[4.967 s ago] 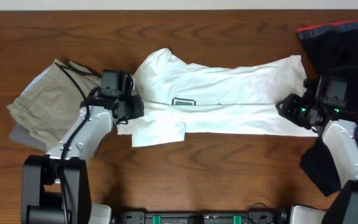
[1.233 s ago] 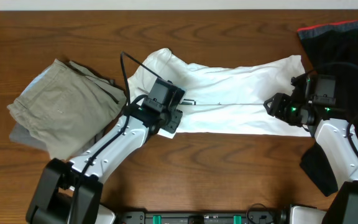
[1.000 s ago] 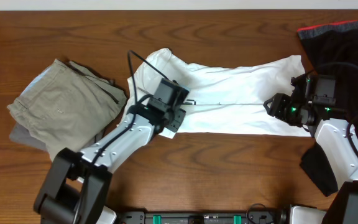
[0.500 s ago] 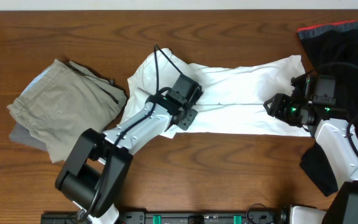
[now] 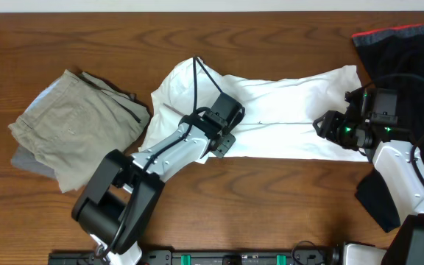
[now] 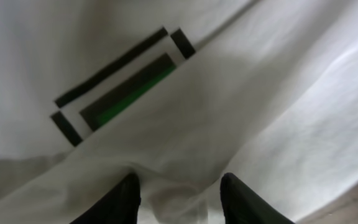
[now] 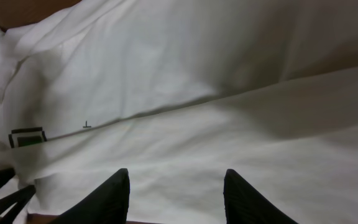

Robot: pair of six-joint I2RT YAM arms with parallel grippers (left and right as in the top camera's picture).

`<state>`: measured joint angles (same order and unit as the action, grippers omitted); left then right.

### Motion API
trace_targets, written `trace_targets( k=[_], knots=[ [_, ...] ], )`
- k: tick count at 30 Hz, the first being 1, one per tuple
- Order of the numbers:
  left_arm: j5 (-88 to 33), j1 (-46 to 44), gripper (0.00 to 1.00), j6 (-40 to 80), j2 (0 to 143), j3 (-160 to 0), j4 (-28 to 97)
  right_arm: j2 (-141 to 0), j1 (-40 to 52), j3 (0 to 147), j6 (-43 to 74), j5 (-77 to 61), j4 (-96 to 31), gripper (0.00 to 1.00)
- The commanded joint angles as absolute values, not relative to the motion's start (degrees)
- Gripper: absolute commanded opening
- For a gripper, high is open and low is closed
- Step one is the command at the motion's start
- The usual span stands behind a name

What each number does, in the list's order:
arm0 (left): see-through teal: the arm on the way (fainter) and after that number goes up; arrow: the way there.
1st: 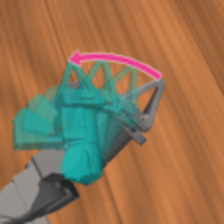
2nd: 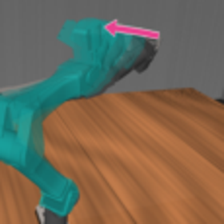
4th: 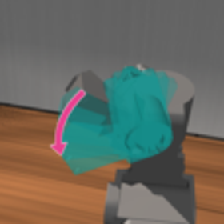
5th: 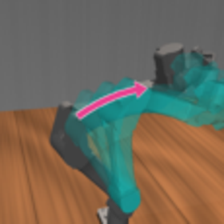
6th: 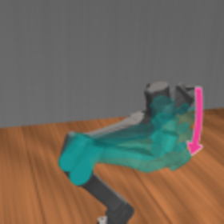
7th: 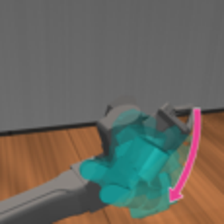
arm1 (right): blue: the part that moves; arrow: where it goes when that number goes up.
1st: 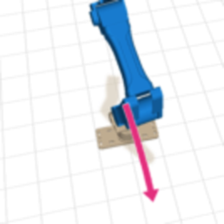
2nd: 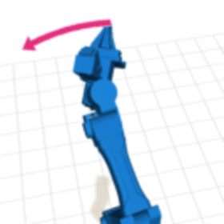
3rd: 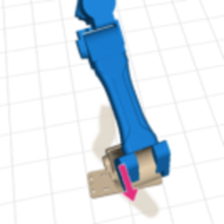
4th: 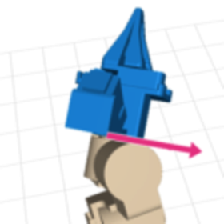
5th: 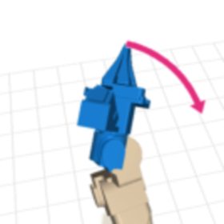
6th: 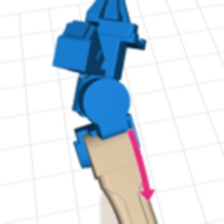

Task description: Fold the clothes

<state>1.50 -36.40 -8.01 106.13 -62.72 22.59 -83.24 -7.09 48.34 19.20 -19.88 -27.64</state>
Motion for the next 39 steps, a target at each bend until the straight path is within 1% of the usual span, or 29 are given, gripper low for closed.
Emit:
trace_targets(
  k=[1,4,5,6,8,9,10,12,28,29,31,33,34,35,37,38,39],
  knots=[
    [2.87,-36.62,0.4,-8.97,107.37,-63.68,22.55,-83.4,-6.72,48.95,18.37,-19.49,-27.7,0.47],
    [5.23,-36.62,0.34,-8.91,107.37,-63.68,21.61,-83.4,-6.72,48.93,18.37,-19.49,-27.7,0.47],
    [5.82,-36.62,0.3,-8.88,107.37,-63.68,21.39,-83.4,-6.72,48.95,18.37,-19.49,-27.7,0.47],
    [6.57,-36.62,0.25,-8.75,107.37,-63.68,21.12,-83.4,-6.72,48.95,18.37,-19.49,-27.7,0.47],
    [7.27,-36.62,0.12,-8.75,107.37,-63.7,20.64,-83.4,-6.72,48.95,18.37,-19.49,-27.7,0.47],
    [7.62,-36.62,0.08,-8.69,107.37,-63.79,20.36,-83.4,-6.72,48.95,18.37,-19.49,-27.7,0.47],
    [7.62,-36.62,0.06,-8.71,107.37,-63.9,20.18,-83.4,-6.72,48.95,18.37,-19.49,-27.7,0.47],
    [7.64,-36.62,0.06,-8.54,107.37,-64.34,19.97,-83.4,-6.72,48.95,18.37,-19.49,-27.7,0.47],
    [9.74,-36.56,0.07,-8.54,107.48,-65.98,16.73,-83.4,-6.72,48.95,18.37,-19.49,-27.68,0.47],
    [9.74,-36.56,0.09,-8.54,107.48,-65.98,16.73,-83.4,-6.72,48.93,18.37,-19.49,-27.68,0.47],
    [9.72,-36.56,0.17,-8.51,107.48,-65.98,16.8,-83.4,-6.72,48.93,18.35,-19.46,-27.68,0.47],
    [9.74,-36.56,0.17,-8.51,107.48,-65.98,17.1,-83.4,-6.72,48.95,18.35,-19.46,-27.68,0.47],
    [9.74,-36.56,0.24,-8.51,107.48,-65.98,17.56,-83.4,-6.72,48.93,18.35,-19.46,-27.7,0.47],
    [9.74,-36.56,0.26,-8.49,107.48,-65.98,18.09,-83.4,-6.72,48.93,18.35,-19.31,-27.97,0.47],
    [9.74,-36.56,0.27,-8.27,107.48,-65.98,19.31,-83.53,-6.72,48.93,18.39,-17.98,-29.39,0.47],
    [9.74,-36.56,0.32,-7.92,107.48,-65.98,19.94,-83.64,-6.72,48.88,18.37,-17.76,-30.06,0.47],
    [9.74,-36.56,0.33,-7.42,107.48,-65.98,20.21,-83.81,-6.72,48.8,18.39,-17.8,-30.65,0.45]
  ],
)
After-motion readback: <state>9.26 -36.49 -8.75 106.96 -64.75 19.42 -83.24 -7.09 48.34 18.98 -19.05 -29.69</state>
